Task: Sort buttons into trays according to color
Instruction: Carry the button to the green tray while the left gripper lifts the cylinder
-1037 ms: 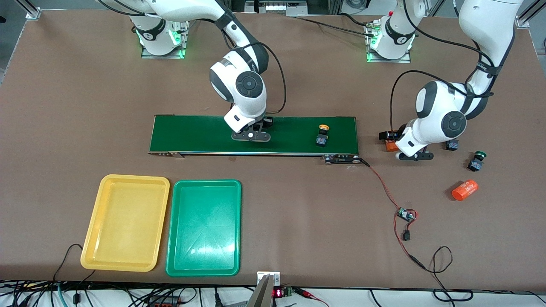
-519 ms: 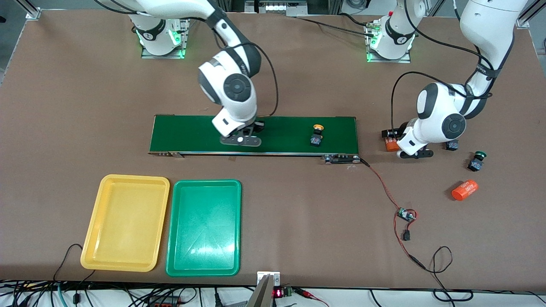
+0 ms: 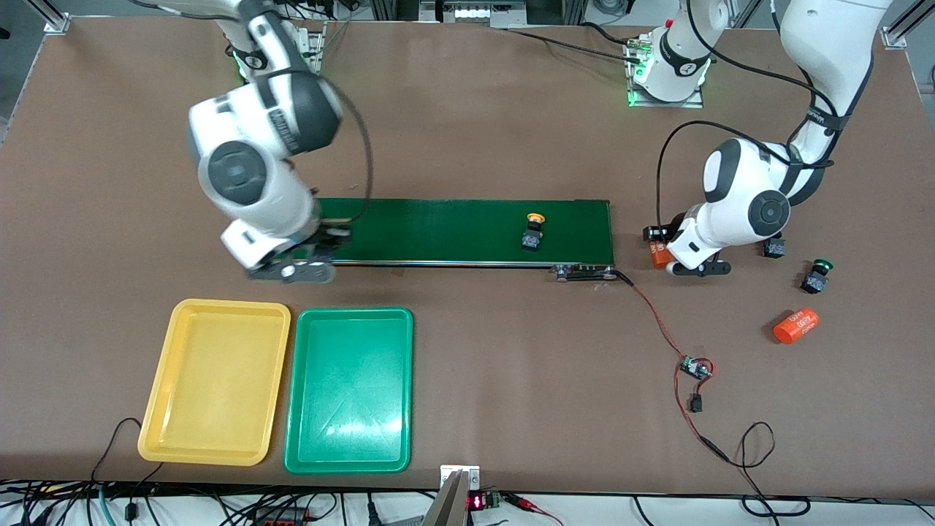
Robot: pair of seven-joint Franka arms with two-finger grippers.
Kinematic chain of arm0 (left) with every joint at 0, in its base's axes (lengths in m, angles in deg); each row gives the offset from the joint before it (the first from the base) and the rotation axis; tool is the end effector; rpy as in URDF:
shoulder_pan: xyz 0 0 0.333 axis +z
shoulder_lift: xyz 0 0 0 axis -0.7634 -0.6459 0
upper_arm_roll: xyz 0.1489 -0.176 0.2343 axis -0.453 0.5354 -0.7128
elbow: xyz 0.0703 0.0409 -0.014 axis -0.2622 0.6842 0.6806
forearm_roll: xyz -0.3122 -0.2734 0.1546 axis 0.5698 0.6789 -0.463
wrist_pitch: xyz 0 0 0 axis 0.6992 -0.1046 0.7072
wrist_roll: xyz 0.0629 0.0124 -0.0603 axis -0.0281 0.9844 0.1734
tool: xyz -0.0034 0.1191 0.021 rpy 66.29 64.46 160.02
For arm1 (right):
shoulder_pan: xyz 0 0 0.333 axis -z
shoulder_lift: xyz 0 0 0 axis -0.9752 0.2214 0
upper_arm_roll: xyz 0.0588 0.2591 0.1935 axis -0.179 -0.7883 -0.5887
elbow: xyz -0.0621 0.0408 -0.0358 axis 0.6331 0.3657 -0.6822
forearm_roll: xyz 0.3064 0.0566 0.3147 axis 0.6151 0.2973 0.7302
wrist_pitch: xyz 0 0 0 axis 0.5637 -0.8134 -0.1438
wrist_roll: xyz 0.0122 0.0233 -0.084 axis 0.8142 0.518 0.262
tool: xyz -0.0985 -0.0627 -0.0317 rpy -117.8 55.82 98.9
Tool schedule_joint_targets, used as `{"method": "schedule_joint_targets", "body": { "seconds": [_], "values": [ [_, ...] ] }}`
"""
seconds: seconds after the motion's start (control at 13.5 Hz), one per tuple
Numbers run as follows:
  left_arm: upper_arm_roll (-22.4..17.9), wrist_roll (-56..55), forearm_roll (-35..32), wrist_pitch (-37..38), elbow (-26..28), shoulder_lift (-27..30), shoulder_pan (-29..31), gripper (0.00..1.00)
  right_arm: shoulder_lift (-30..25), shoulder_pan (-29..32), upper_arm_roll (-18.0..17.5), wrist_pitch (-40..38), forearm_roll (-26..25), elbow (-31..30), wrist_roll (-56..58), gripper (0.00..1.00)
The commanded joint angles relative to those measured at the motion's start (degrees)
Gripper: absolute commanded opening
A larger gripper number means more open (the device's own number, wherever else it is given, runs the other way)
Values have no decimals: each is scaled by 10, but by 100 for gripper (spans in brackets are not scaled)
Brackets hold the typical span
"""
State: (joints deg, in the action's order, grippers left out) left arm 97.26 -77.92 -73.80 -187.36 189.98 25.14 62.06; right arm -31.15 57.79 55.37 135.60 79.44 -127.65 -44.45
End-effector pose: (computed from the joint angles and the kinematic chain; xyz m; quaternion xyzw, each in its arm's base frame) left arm 0.5573 -0.0970 0.1813 0.9914 0.0187 -0.1129 0.0627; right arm 0.6618 0.2561 0.3922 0.9977 -0.0008 -0.0610 0.0298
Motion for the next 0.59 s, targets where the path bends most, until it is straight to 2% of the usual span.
{"method": "schedule_joint_targets", "body": {
  "seconds": [0.0, 0.22, 0.3, 0.52],
  "values": [
    [18, 49, 0, 63, -52, 43, -25, 0, 11, 72, -9, -15, -5, 18, 78, 0],
    [19, 168, 1, 118, -93, 59, -70, 0, 38, 133, -9, -7, -3, 30, 140, 0],
    [20, 178, 1, 118, -92, 59, -84, 0, 46, 139, -9, -5, -1, 36, 141, 0],
    [61, 216, 1, 138, -85, 57, -101, 3, 83, 132, -12, 36, 3, 63, 133, 0]
  ]
}}
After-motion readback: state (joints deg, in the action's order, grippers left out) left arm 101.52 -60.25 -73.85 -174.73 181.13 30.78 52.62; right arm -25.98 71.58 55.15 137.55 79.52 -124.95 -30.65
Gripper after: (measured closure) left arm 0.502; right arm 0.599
